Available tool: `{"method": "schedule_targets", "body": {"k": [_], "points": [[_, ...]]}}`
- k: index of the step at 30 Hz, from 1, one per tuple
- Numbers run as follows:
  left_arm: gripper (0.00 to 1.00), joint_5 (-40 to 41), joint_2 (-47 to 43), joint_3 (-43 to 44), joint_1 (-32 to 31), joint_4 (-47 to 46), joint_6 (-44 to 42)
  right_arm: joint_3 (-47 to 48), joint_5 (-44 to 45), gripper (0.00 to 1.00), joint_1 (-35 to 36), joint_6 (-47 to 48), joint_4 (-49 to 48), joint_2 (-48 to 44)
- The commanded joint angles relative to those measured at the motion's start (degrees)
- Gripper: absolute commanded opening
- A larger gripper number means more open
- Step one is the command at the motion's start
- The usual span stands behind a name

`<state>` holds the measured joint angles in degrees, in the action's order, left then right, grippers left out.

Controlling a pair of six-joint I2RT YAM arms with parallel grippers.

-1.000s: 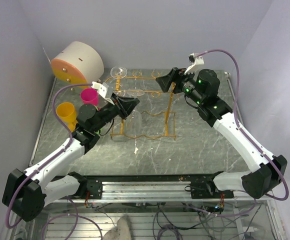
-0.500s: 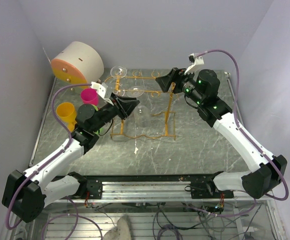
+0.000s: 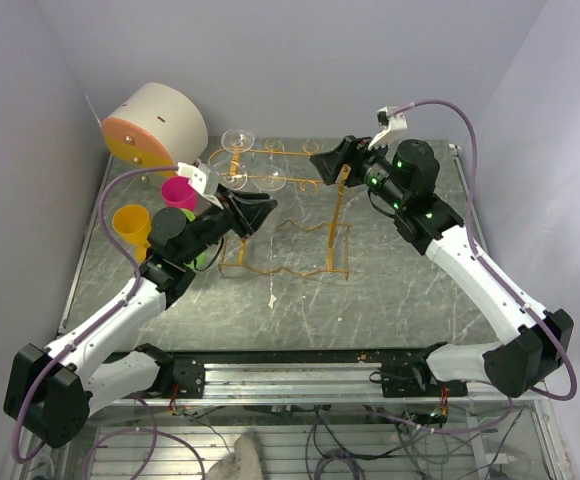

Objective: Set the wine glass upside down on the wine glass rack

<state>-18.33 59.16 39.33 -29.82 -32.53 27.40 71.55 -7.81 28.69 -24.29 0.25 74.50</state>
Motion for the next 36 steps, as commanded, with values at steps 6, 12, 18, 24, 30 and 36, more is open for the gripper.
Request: {"method": "schedule_targets", "body": {"k": [6,12,18,24,30,36], "points": [[0.49,1.4,-0.7,-2.4,1.8,10.6,0.2,-3.2,0.0,0.79,0.1,-1.8,10.8,2.1],[0.51,0.4,-4.1,-3.9,1.8,12.8,0.6,-2.1,1.7,0.79,0.1,-1.2,12.1,1.8],[0.51,-1.3,-8.0,-4.1,1.8,16.4,1.0,-1.0,1.9,0.79,0.1,-1.3,12.6,2.0],[0.54,-2.9,-12.2,-3.0,1.8,21.6,-0.4,0.9,2.6,0.79,0.1,-1.2,13.6,2.2],[0.57,-3.1,-18.1,-4.1,1.7,27.9,-2.1,2.4,2.7,0.79,0.1,-1.5,14.3,2.3],[0.59,-3.6,-22.6,-4.9,1.8,34.1,-4.6,4.5,1.6,0.79,0.1,-1.4,14.8,3.0]]}}
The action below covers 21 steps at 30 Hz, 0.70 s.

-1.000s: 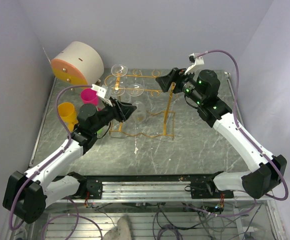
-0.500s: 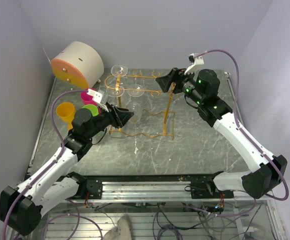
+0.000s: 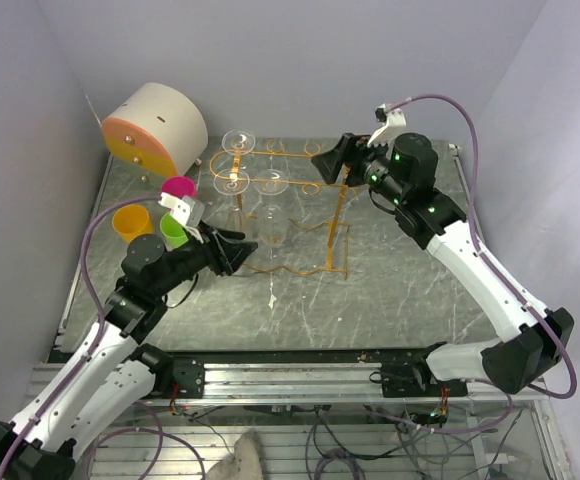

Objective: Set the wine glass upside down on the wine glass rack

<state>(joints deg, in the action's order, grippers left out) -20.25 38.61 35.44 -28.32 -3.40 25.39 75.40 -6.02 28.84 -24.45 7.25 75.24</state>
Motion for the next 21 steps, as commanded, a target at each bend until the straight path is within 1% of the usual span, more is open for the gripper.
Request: {"method": "schedule_targets", "body": {"k": [1,5,11,14,16,18,21], "points": [[0.6,-1.9,-2.3,-1.0,0.3,5.9,-2.8,1.1,-0.3,0.79,0.0,-1.1,7.9,2.3],[0.61,-2.0,-3.6,1.5,0.4,11.4,-5.9,3.4,-0.8,0.79,-0.1,-0.7,8.2,2.7],[0.62,-2.2,-4.4,9.2,0.6,25.6,-15.7,9.4,-0.7,0.8,-0.1,1.2,11.2,3.5],[0.6,-2.2,-4.9,13.2,0.5,33.0,-21.9,12.1,-0.3,0.8,-0.1,2.4,12.6,3.7],[0.61,-0.1,-6.3,16.2,0.7,35.4,-25.3,13.8,-0.5,0.8,-0.1,3.4,13.0,3.8],[0.62,1.2,-6.0,21.2,1.1,40.1,-29.8,15.4,-1.2,0.81,-0.1,4.2,13.2,4.2],[0.64,5.9,-5.2,28.8,1.9,46.1,-33.9,17.4,-1.6,0.81,0.0,4.5,12.8,4.3]]}}
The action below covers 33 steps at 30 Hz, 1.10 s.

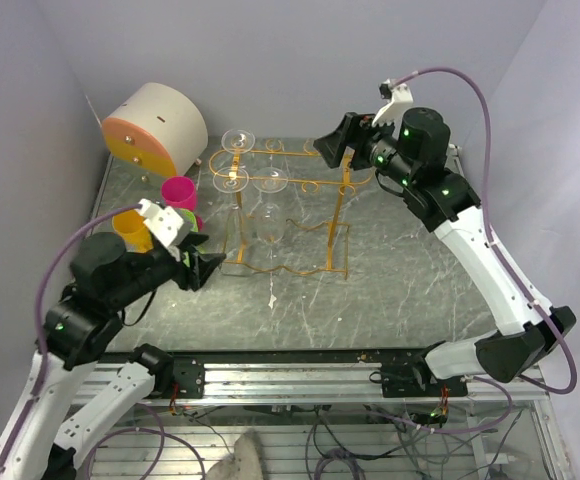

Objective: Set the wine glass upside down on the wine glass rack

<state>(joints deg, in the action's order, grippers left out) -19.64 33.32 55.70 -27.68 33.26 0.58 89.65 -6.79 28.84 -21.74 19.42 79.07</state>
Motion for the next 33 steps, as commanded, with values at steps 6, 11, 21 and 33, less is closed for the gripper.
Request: {"method": "schedule_targets", "body": {"k": [6,11,21,33], "points": [[0.7,18.8,11.0,25.5,3.2,28.0,-17.7,5.8,-1.1,0.81,-0.1,0.9,-0.1,-0.3],[0.72,23.4,16.4,29.1,7.7,31.2,-17.6,6.3,1.0,0.81,-0.1,2.1,3.9,-3.9],[0.67,25.6,33.9,38.5,22.2,33.4,-14.8,-3.2,10.2,0.83,-0.1,5.9,13.1,-17.5],[0.65,8.0,53.8,47.6,42.6,38.0,-19.7,-12.1,7.8,0.86,-0.2,6.1,12.1,-22.5]]}}
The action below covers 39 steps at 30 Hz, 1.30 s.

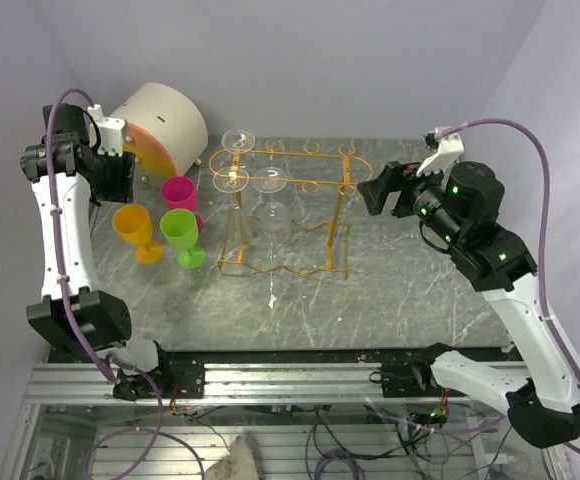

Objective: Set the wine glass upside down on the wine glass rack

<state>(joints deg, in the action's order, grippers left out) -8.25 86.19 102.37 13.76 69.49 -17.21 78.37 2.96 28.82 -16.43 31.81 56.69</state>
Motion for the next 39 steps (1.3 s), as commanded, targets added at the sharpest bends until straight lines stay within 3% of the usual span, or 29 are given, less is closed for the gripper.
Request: {"method": "schedule_targets", "body": {"k": [1,11,19,28,30,32,39], "points": [[0.65,-3.1,1.8,0.2,2.0,0.6,-1.8,-1.1,-2.8,0.86,-0.2,0.7,-0.9,0.0],[0.57,6.7,7.8,-9.9,3.4,-12.8,0.9,-5.4,-5.2,0.86,-0.3,2.4,-5.1,0.7],[0.47,7.9,11.5,-11.9,3.4,-15.2,1.0,-7.7,-5.7,0.87,-0.3,2.7,-6.5,-0.2],[0.3,7.1,11.1,-13.3,3.5,-15.6,0.9,-7.8,-5.2,0.87,-0.3,2.8,-6.4,-0.2],[0.22,6.5,10.8,-13.4,3.4,-15.2,0.8,-7.8,-5.0,0.87,-0.3,2.9,-6.3,0.0],[0.09,5.6,10.4,-13.0,3.4,-13.9,0.5,-7.7,-4.8,0.87,-0.3,3.0,-6.2,0.2],[0.07,1.4,2.7,-4.2,3.4,-4.5,-0.9,-5.2,-5.5,0.87,-0.3,3.3,-5.3,0.0]]}}
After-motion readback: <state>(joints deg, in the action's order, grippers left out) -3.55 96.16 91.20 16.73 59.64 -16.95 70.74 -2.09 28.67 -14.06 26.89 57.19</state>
